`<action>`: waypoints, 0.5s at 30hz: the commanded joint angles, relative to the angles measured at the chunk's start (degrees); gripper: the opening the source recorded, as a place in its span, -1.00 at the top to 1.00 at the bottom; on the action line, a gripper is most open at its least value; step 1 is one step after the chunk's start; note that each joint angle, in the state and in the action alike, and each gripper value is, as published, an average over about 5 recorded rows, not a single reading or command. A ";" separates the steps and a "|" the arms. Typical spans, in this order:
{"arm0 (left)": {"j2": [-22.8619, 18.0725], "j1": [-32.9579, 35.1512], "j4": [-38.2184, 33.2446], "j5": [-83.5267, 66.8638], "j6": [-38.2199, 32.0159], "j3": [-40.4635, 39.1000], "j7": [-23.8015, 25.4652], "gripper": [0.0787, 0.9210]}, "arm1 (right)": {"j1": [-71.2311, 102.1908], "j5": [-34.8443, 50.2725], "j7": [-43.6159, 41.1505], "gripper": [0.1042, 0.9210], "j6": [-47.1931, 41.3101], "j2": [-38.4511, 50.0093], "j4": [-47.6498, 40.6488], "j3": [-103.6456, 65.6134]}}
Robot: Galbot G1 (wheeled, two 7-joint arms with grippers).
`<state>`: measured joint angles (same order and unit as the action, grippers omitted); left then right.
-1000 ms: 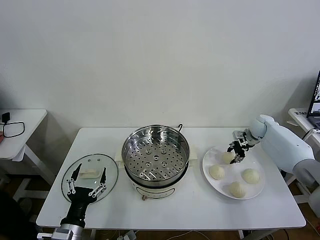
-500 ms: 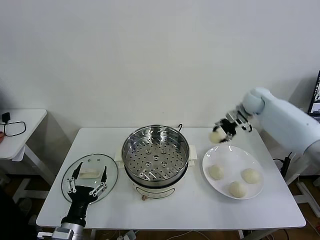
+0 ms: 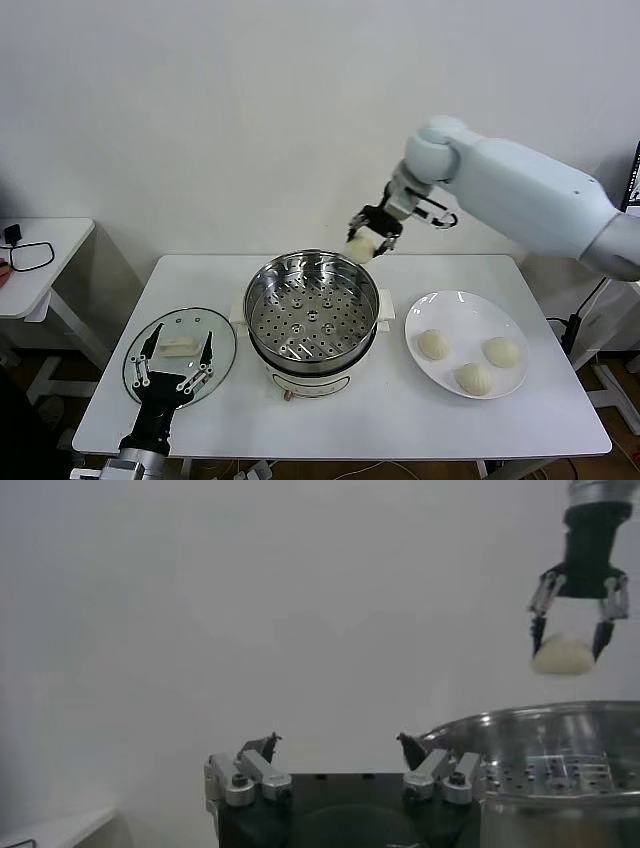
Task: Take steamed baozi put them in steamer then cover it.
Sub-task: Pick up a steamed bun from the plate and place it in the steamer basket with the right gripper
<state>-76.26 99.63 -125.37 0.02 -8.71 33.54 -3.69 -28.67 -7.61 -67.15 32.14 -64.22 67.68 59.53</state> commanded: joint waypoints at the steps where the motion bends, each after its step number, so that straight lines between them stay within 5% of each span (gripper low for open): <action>1: 0.01 0.04 -0.11 0.00 -0.10 0.03 -0.06 -0.77 | 4.67 -8.94 0.61 -0.34 3.55 -9.67 -1.96 1.13; 15: 0.31 -0.30 -0.39 -0.36 0.34 0.08 -0.67 -0.77 | 9.89 -15.99 1.89 -0.40 4.01 -15.28 -10.57 -1.12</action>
<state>-75.95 99.33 -125.77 -0.35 -8.50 33.61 -4.32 -21.85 -18.58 -65.59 35.16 -75.01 61.63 58.91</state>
